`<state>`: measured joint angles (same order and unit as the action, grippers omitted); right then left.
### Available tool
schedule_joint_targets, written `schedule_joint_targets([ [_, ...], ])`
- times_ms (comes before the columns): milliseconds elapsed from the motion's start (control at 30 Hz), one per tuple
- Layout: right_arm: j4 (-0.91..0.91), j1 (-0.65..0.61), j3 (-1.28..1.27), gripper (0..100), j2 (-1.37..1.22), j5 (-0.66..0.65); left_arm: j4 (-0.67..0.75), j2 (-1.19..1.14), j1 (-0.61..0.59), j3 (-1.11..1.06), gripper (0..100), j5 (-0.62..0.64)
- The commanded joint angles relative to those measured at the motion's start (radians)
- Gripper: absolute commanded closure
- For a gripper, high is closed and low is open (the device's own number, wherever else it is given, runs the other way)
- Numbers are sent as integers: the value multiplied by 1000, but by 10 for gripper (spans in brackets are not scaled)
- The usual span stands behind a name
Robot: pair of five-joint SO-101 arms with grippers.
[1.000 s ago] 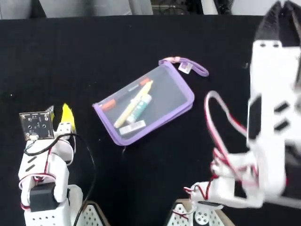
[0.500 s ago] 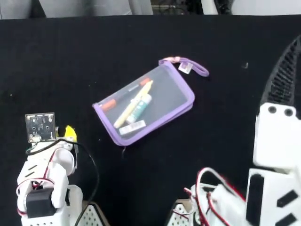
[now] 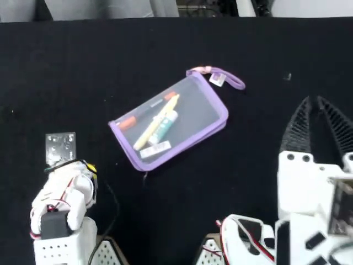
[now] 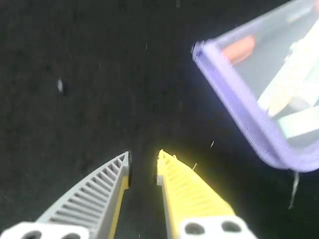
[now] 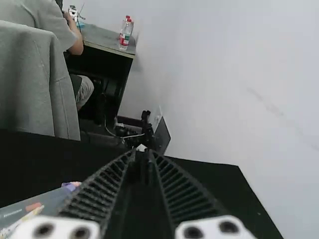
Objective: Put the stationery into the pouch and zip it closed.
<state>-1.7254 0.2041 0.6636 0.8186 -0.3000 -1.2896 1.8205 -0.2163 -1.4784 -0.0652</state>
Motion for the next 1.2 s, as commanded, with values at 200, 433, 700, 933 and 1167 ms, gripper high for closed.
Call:
schedule_joint_targets([
  [200, 358, 9, -774, 987, 392, 6, 2, -2, 1, -85, 898, 2],
  [433, 465, 9, -1132, 987, 638, 6, 3, -2, -1, -131, 898, 0],
  [700, 489, 9, -1429, 987, 763, 0, 3, -2, 8, -180, 898, 0],
  [933, 621, 15, -1759, 987, 920, 6, 17, -2, 10, -223, 898, -94],
  [1167, 620, 15, -2002, 987, 1072, 6, 17, -2, 10, -222, 898, -107],
])
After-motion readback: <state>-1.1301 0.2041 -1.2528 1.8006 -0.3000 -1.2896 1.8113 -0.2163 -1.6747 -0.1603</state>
